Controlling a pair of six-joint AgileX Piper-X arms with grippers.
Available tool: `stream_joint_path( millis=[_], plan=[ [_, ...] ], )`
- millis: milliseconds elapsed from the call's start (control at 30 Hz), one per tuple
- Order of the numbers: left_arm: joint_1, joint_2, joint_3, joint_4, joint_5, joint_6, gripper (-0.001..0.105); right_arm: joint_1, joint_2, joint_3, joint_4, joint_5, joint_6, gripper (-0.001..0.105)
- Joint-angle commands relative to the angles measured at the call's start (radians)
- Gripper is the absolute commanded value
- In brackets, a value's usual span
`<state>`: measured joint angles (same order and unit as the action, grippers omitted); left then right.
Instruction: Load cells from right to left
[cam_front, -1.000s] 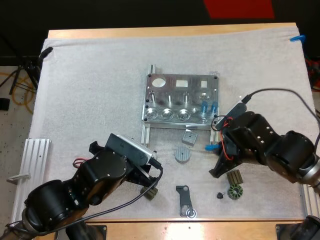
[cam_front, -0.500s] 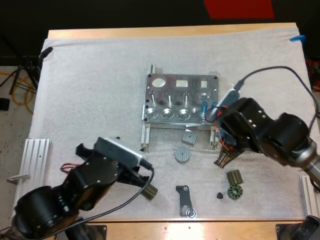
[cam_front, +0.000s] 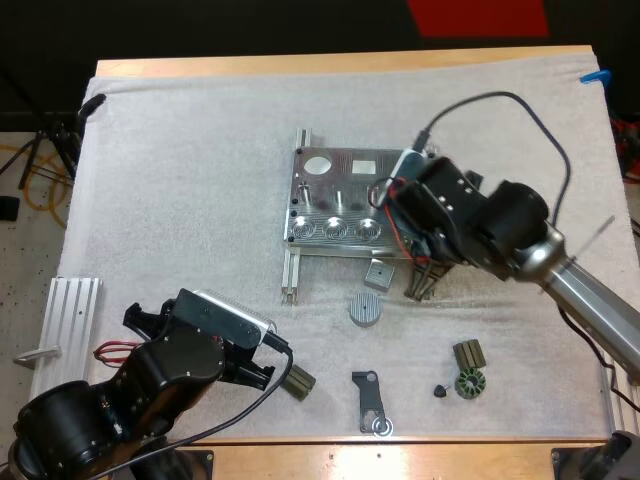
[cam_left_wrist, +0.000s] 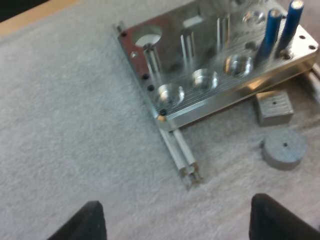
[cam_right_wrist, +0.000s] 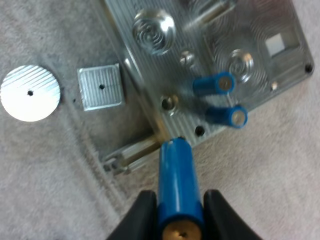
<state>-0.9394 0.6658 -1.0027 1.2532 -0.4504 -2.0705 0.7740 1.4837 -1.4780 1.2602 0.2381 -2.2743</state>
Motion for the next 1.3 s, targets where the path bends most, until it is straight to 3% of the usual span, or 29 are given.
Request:
stream_joint_path(
  millis=[0, 433, 667, 833, 1267],
  plan=[
    [0.000, -0.001, -0.003, 0.022, -0.034, -0.004, 0.060, -0.002, 0.020, -0.034, -0.006, 0.010, -0.017, 0.000],
    [0.000, -0.001, -0.003, 0.029, -0.048, -0.016, 0.060, -0.073, 0.210, -0.228, -0.013, -0.023, -0.011, 0.000],
    [0.000, -0.010, 0.018, 0.012, -0.031, -0.018, 0.060, -0.072, 0.240, -0.239, -0.013, -0.041, -0.014, 0.000],
    [0.000, -0.067, 0.079, -0.057, 0.009, -0.034, 0.060, -0.072, 0.260, -0.241, -0.033, -0.041, -0.019, 0.000],
    [0.000, -0.082, 0.083, -0.068, 0.005, -0.011, 0.060, -0.072, 0.375, -0.241, -0.060, -0.041, -0.019, 0.000]
  ],
)
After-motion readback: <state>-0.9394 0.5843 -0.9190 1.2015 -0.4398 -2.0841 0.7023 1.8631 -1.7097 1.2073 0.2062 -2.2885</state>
